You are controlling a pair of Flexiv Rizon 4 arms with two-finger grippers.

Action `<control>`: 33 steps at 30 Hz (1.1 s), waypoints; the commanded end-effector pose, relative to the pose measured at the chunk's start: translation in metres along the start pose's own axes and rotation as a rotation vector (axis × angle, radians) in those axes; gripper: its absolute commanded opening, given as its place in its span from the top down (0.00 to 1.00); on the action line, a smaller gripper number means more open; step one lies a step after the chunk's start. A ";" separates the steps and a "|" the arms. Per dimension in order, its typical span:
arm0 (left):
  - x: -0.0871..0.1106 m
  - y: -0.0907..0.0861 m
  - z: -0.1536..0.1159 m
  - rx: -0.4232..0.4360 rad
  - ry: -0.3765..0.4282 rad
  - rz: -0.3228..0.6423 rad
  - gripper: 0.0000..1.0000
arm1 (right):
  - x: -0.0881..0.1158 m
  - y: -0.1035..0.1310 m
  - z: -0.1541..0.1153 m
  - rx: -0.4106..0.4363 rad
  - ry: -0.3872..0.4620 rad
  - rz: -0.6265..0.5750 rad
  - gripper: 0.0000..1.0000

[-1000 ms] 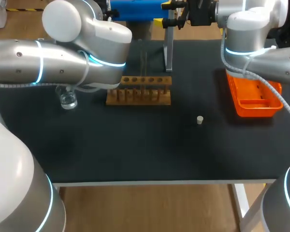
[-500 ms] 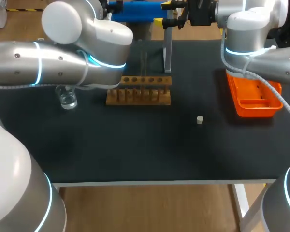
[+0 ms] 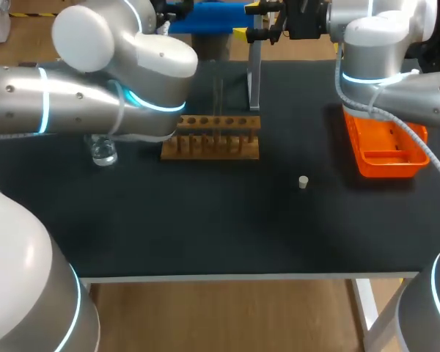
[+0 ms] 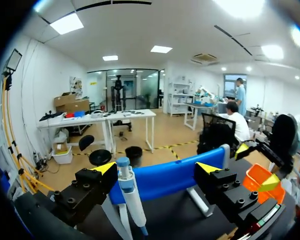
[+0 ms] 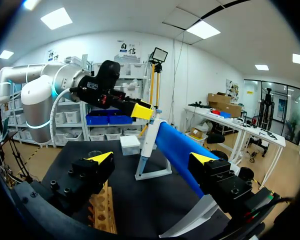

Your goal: Invert the test tube, pick up the pipette, mount the tip to pipette, aspirate from beaker and dispense into the tube, eject the tip, return the pipette, and cap with the stopper.

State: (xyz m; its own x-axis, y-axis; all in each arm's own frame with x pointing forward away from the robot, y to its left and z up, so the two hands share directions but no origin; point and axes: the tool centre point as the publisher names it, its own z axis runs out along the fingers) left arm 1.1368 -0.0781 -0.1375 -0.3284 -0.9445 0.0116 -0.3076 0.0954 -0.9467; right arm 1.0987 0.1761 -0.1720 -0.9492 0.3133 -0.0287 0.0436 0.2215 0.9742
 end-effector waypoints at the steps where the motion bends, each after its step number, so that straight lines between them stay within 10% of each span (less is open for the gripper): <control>1: -0.010 -0.004 -0.040 -0.011 0.277 0.077 0.00 | 0.000 0.000 -0.001 0.002 0.001 0.000 0.00; 17: 0.017 0.023 -0.102 -0.072 0.709 0.362 0.00 | 0.000 0.000 -0.001 0.002 0.001 0.000 0.00; 33: 0.050 0.079 -0.110 -0.095 0.886 0.423 0.00 | 0.000 0.000 -0.001 0.002 0.001 0.000 0.00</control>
State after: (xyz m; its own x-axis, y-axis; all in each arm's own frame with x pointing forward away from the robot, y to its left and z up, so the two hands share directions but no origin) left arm 0.9955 -0.0839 -0.1720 -0.9428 -0.3233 -0.0810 -0.0734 0.4383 -0.8958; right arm 1.0986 0.1762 -0.1720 -0.9493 0.3131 -0.0287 0.0437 0.2218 0.9741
